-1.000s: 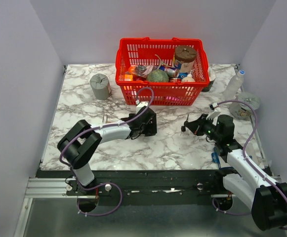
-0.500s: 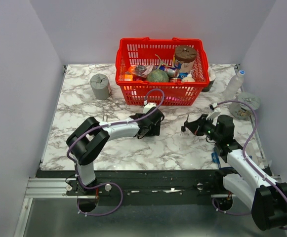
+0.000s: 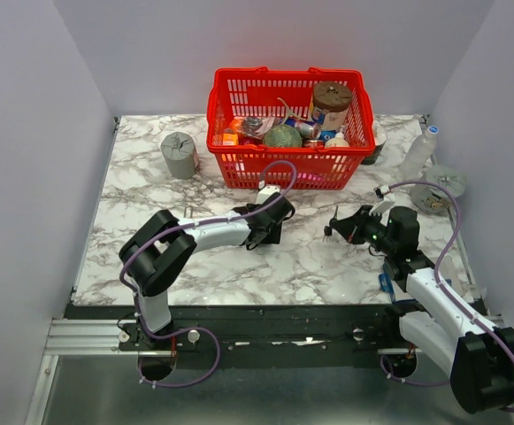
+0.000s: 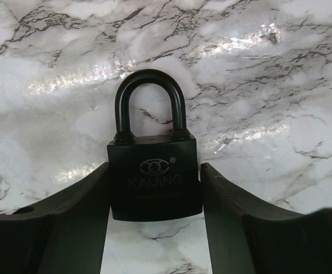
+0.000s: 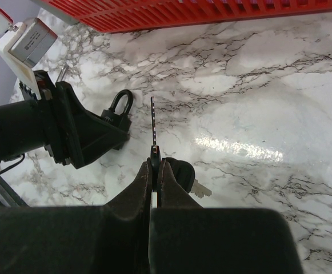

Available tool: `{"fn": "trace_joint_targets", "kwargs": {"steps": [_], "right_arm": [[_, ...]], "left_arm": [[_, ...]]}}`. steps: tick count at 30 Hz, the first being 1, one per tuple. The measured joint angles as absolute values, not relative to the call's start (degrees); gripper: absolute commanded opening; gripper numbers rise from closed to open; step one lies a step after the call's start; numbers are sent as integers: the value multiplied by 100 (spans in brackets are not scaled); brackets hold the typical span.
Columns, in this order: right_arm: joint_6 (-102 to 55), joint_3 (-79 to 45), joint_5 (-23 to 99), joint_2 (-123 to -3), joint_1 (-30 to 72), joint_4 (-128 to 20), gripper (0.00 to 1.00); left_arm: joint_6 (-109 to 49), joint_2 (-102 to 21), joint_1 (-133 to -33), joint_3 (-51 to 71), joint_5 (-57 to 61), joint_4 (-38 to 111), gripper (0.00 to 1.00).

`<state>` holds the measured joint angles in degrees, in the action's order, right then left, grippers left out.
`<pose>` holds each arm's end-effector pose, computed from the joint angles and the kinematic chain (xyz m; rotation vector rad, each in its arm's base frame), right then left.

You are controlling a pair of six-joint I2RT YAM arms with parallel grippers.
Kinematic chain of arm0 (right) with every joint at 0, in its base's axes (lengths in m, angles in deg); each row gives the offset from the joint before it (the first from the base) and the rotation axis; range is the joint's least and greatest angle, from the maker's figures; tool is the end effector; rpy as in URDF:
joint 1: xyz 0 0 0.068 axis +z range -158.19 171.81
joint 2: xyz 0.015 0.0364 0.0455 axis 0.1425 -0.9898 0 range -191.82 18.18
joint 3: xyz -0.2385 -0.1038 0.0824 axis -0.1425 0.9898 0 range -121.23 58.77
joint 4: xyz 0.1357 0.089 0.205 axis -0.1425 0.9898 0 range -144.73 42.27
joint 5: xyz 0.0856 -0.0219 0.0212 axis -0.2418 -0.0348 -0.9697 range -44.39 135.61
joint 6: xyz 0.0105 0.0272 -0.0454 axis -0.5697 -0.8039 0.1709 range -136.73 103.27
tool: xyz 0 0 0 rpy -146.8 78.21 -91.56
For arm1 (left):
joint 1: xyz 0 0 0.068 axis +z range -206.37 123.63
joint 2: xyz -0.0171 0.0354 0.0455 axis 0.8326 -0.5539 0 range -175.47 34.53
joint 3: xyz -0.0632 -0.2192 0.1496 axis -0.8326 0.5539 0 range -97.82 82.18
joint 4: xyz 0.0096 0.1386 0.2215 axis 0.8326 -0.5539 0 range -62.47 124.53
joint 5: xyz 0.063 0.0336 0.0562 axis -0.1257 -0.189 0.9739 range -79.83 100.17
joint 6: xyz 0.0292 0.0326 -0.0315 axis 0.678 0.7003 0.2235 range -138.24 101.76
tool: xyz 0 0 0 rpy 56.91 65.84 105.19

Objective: Unlock with the key

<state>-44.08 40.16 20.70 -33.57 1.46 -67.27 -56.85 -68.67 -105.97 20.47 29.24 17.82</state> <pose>0.1887 0.0473 0.1998 0.0055 1.9894 0.8440 0.2423 -0.2668 0.1617 0.1210 2.5115 -0.1952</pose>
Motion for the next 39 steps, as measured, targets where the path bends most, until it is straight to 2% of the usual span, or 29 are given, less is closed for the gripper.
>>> {"fn": "trace_joint_targets", "kwargs": {"steps": [13, 22, 32, 39], "right_arm": [[-4347, 4018, 2070, -3350, 146, -6724, 1], [-4264, 4033, 1893, -3344, 203, -6836, 1], [-4607, 4101, 2112, -3398, 1497, -7212, 1], [-5311, 4311, 2247, -4391, 2338, -8110, 1]], "left_arm": [[-4574, -7059, -11143, 1044, 4754, -300, 11], [-3342, -7013, -11176, 878, 5309, -740, 11], [-2811, -6436, -11141, 644, 4620, -187, 10], [-3086, -5890, -10890, 917, 3713, 539, 8]]}}
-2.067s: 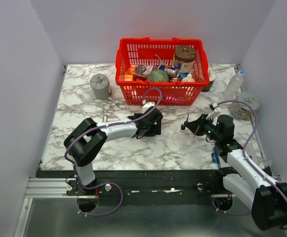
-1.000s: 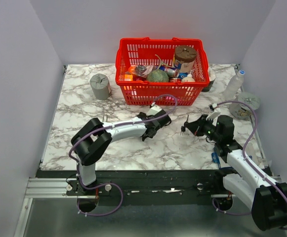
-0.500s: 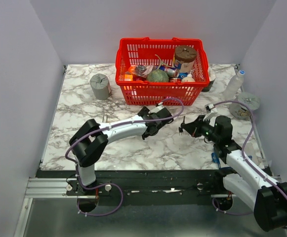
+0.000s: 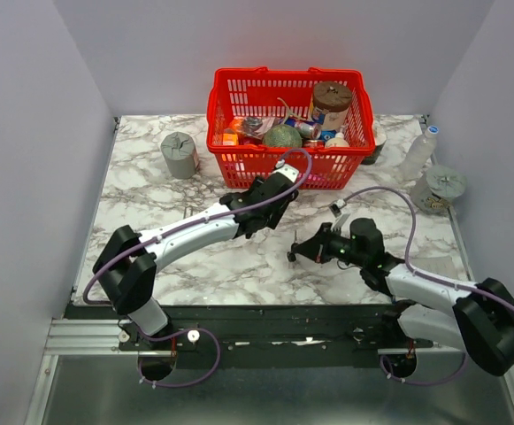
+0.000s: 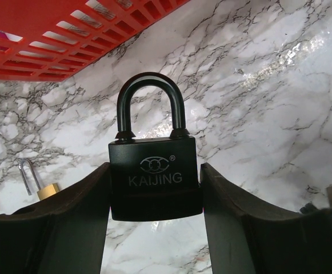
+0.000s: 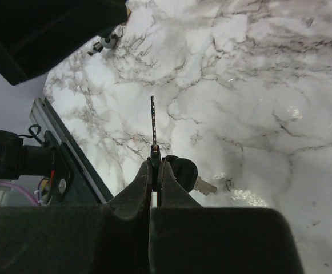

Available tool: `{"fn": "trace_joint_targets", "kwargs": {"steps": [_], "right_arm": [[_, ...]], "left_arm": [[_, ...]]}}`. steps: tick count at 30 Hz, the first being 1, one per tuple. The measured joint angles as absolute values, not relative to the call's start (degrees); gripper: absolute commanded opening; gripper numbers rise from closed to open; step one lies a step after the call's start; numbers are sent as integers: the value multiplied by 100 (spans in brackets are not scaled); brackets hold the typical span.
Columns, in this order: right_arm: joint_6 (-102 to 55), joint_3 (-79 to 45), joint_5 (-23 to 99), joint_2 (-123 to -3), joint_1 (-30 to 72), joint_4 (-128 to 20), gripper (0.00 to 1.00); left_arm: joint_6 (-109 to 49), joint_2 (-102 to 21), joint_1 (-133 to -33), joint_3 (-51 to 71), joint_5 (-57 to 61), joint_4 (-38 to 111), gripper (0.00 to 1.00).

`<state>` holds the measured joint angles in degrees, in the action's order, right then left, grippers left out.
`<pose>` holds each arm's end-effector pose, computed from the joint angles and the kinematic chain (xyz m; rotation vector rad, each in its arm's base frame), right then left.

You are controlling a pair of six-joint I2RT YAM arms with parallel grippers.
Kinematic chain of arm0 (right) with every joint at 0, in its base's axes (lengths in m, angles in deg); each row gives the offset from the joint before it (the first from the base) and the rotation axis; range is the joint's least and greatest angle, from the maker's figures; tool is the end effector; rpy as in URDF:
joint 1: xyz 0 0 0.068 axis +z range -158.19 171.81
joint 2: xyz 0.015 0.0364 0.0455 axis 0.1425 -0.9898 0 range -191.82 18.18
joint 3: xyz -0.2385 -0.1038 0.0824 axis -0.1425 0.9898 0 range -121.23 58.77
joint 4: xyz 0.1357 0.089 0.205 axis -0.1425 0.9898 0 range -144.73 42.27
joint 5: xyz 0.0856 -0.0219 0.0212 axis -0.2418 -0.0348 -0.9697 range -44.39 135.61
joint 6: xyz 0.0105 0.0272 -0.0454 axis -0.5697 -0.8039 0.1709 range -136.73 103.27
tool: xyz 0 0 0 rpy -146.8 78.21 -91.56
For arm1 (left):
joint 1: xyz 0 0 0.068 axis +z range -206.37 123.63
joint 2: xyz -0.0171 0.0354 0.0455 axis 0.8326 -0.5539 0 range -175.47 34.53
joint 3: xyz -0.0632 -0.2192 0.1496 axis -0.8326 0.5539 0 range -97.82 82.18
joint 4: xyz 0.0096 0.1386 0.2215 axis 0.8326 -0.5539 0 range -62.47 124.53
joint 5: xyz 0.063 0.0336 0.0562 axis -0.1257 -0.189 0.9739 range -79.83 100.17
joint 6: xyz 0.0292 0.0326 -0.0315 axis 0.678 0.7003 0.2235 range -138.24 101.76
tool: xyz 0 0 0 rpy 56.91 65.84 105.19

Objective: Unlock with the key

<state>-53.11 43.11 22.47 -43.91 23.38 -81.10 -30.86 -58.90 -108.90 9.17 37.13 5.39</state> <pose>0.1708 0.1214 0.1741 -0.2078 2.0666 1.1527 0.2287 -0.2718 0.2673 0.5961 2.2383 0.0083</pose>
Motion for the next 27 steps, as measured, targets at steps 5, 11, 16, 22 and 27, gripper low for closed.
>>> {"fn": "trace_joint_targets", "kwargs": {"steps": [5, 11, 16, 22, 27], "right_arm": [[-5842, 4256, 2241, -5241, 2653, -8807, 1], [-6423, 3865, 2177, -6115, 2858, -9592, 1], [-6640, 3526, 2125, -6449, 3112, -9867, 1], [-6771, 3421, 2083, -6607, 3236, -10016, 1], [-6817, 3345, 2077, -6659, 3258, -10071, 1]], "left_arm": [[-3198, -5650, -10798, 1223, 3492, 779, 8], [-3285, -5588, -10811, 1407, 3313, 932, 8], [-3311, -5536, -10805, 1440, 3289, 1011, 8], [-3337, -5486, -10798, 1450, 3239, 1116, 8], [-3377, -5466, -10798, 1453, 3197, 1133, 8]]}}
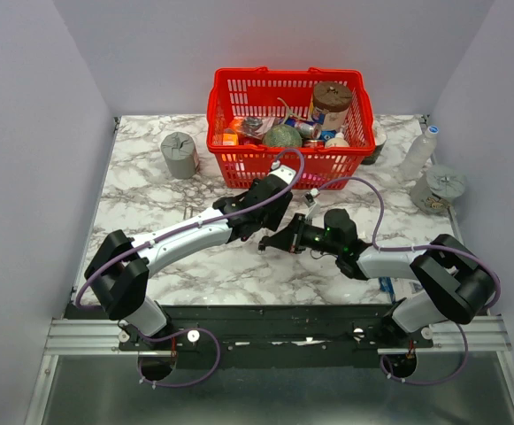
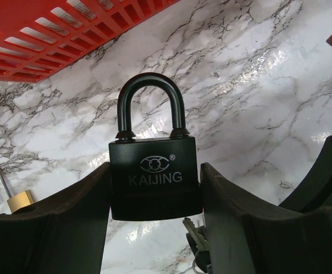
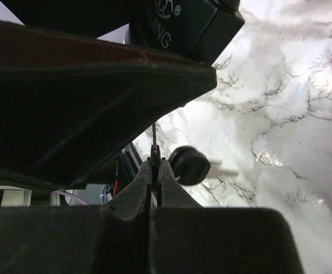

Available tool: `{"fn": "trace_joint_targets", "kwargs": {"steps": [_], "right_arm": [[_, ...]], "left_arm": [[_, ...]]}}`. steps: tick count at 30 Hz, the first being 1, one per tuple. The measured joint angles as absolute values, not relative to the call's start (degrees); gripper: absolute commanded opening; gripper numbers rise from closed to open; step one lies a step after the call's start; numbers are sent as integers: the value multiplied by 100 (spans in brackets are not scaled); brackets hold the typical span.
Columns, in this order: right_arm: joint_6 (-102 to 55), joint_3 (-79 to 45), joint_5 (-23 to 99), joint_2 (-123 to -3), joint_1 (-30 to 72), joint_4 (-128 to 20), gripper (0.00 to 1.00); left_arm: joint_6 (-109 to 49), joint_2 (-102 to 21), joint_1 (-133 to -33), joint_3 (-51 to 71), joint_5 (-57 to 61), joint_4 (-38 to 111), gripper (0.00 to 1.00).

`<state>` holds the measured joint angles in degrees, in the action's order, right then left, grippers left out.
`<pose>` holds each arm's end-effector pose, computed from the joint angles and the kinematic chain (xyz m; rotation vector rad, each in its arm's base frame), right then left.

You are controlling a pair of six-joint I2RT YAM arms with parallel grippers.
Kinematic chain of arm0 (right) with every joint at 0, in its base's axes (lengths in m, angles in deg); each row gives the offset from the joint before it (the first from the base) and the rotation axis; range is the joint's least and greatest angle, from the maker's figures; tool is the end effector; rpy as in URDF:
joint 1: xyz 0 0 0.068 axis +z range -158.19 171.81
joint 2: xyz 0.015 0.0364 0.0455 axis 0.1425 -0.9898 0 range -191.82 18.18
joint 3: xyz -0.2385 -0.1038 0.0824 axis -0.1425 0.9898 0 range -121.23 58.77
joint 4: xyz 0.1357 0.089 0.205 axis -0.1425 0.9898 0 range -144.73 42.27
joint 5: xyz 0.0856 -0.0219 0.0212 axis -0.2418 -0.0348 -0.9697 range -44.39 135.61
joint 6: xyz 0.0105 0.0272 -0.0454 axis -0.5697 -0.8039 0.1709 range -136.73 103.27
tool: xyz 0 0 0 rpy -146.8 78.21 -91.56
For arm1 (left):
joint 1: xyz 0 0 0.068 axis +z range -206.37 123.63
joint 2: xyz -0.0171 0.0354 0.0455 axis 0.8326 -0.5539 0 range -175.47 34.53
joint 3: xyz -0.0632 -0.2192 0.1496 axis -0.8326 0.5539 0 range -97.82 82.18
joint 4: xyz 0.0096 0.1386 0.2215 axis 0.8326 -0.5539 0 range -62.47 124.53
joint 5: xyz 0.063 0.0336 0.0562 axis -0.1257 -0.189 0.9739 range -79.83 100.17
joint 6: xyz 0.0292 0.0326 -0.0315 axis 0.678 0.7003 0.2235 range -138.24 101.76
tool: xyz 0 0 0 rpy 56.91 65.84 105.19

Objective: Unlock with the key

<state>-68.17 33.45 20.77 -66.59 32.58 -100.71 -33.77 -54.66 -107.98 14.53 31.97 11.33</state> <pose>0.1989 0.1913 0.1712 -0.1629 2.0619 1.4695 0.2228 -0.2600 0.2680 0.5324 2.2254 -0.1600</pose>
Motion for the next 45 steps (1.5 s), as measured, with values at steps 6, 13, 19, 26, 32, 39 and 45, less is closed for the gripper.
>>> {"fn": "trace_joint_targets", "kwargs": {"steps": [6, 13, 19, 26, 32, 39, 45], "right_arm": [[-6843, 3249, 2079, -6703, 3258, -10108, 1], [-6921, 3074, 2074, -6919, 3263, -10138, 1], [-6970, 3021, 2077, -7040, 3263, -10138, 1], [-7035, 3002, 2081, -7079, 3263, -10138, 1], [-7136, 2993, 2096, -7144, 3263, -10187, 1], [-7175, 2993, 2173, -7147, 3263, -10226, 1], [-7166, 2993, 2247, -7144, 3269, -10221, 1]], "left_arm": [[-3412, -5453, -10798, 1490, 3145, 1142, 8], [-3423, -5451, -10796, 1492, 3099, 1175, 8], [-3425, -5448, -10796, 1494, 3071, 1177, 8], [-3427, -5437, -10796, 1494, 3068, 1177, 8], [-3436, -5431, -10796, 1494, 3049, 1177, 8], [-3436, -5416, -10796, 1494, 3049, 1179, 8], [-3434, -5413, -10792, 1494, 3049, 1179, 8]]}}
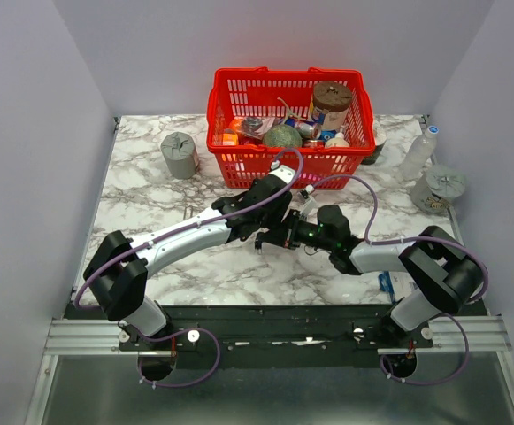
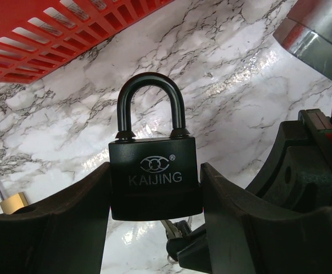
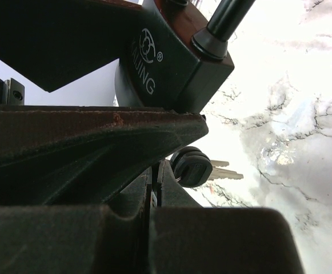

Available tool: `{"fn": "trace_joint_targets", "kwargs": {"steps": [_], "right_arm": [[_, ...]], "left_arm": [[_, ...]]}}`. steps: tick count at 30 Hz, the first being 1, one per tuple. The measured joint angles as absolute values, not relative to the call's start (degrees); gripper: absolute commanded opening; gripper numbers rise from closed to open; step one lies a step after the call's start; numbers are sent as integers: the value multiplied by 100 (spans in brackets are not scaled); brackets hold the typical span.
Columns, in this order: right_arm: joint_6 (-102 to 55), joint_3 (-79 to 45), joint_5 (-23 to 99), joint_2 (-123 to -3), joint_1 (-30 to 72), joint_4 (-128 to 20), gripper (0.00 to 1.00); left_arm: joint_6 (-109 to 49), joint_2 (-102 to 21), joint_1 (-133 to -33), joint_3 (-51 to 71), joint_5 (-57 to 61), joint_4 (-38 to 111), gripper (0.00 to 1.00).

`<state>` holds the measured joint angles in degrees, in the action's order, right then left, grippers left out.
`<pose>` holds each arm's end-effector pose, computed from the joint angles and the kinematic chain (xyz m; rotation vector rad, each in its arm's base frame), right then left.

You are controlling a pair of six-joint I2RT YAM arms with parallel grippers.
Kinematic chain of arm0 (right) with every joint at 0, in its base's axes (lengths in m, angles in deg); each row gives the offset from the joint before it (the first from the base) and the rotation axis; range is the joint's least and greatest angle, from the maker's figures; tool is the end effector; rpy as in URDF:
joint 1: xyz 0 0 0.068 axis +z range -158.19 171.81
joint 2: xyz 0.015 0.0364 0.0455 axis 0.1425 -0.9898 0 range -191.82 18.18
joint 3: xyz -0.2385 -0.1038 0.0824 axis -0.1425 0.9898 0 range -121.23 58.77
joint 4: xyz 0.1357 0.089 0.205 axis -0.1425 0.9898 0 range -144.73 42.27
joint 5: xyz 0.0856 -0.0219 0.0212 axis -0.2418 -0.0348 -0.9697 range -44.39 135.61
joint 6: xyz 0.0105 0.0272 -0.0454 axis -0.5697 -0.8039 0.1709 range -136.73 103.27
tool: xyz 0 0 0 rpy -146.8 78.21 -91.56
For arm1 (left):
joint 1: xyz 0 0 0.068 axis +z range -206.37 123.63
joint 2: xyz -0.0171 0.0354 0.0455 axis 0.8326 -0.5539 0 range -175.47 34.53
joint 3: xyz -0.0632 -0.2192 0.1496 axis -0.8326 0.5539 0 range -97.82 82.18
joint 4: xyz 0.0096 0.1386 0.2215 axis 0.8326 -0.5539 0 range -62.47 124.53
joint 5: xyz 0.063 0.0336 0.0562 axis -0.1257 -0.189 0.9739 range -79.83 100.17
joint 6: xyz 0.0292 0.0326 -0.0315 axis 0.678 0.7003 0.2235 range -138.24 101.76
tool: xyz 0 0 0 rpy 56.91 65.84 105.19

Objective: Unlock with the key

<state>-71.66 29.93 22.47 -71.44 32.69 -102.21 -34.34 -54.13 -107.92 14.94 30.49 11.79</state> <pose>0.2132 0.2031 0.1684 -0.0787 2.0741 1.4841 0.2216 -0.2592 0.2690 0.5307 2.2283 -0.1977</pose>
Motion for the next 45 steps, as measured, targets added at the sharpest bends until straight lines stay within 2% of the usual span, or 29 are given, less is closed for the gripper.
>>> {"fn": "trace_joint_targets", "kwargs": {"steps": [45], "right_arm": [[-6766, 2993, 2857, -6836, 3328, -9961, 1]], "left_arm": [[-3464, -5400, -10770, 1494, 3040, 1435, 8]]}}
